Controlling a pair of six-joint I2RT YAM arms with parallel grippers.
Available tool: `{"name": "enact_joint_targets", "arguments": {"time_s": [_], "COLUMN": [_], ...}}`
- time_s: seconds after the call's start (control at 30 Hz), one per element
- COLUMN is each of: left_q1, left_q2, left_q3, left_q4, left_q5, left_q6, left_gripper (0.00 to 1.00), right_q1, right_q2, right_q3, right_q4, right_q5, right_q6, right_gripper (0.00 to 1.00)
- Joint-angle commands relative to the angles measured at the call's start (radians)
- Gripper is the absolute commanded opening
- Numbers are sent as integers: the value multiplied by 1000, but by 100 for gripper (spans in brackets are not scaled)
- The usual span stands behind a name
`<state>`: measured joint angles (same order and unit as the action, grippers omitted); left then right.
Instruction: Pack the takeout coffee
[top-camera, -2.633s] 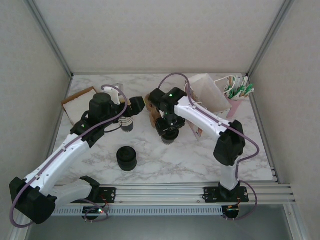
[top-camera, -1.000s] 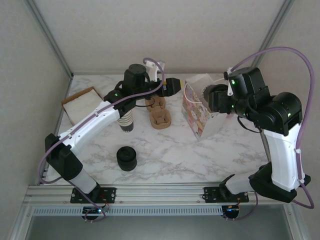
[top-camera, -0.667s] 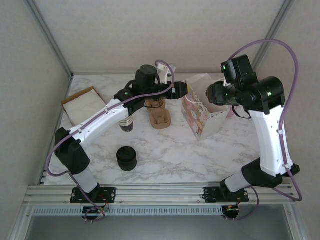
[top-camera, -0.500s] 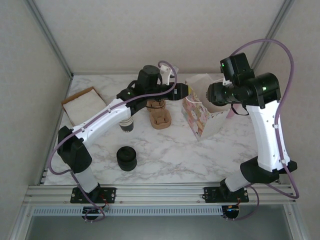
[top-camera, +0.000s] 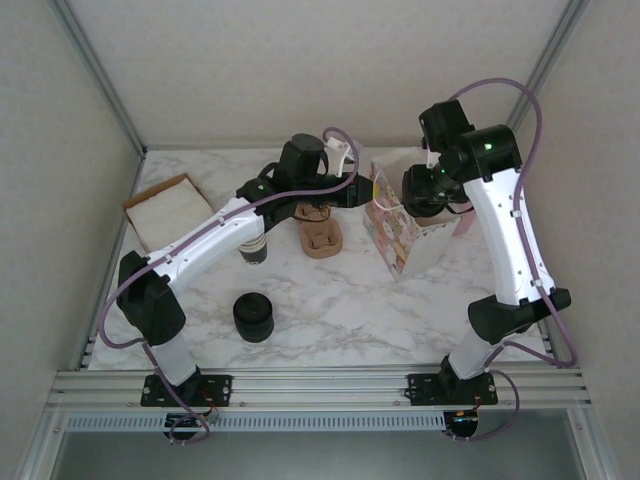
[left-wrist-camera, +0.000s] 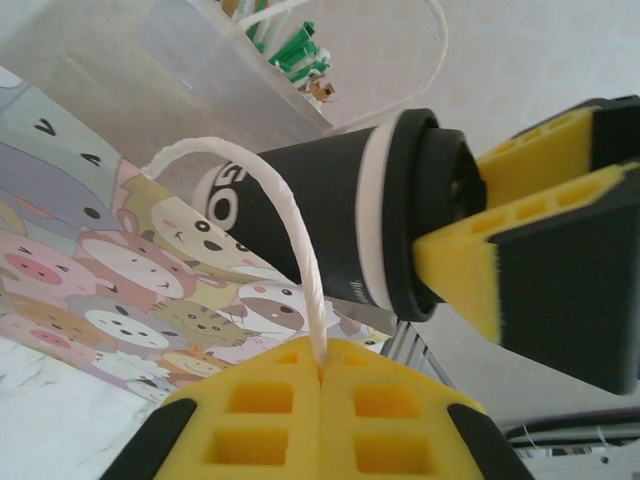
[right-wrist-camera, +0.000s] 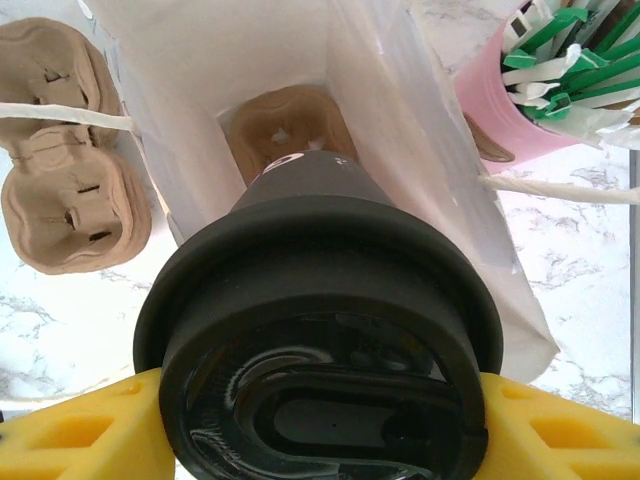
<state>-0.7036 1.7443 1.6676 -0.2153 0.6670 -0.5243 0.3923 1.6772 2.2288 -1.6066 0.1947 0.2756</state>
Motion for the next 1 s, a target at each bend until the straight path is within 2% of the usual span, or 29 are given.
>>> {"name": "enact_joint_targets", "arguments": {"time_s": [0.0, 0.5, 0.97], "left_q1": [-7, -6, 36], "left_q2": [-29, -142, -208], "left_q3": [9, -123, -189], "left_q4": [-2, 14, -55], "left_q5": [90, 229, 315], "left_q6": [-15, -45, 14], "left_gripper": [0, 0, 0], "right_q1": [-4, 55, 155], "right_q2": [-2, -59, -65], "right_q3": [-4, -83, -189], "right_q4": [-98, -189, -191], "right_q5": [-16, -11, -54], "right_q6": [2, 58, 95], "right_gripper": [65, 66, 66]}}
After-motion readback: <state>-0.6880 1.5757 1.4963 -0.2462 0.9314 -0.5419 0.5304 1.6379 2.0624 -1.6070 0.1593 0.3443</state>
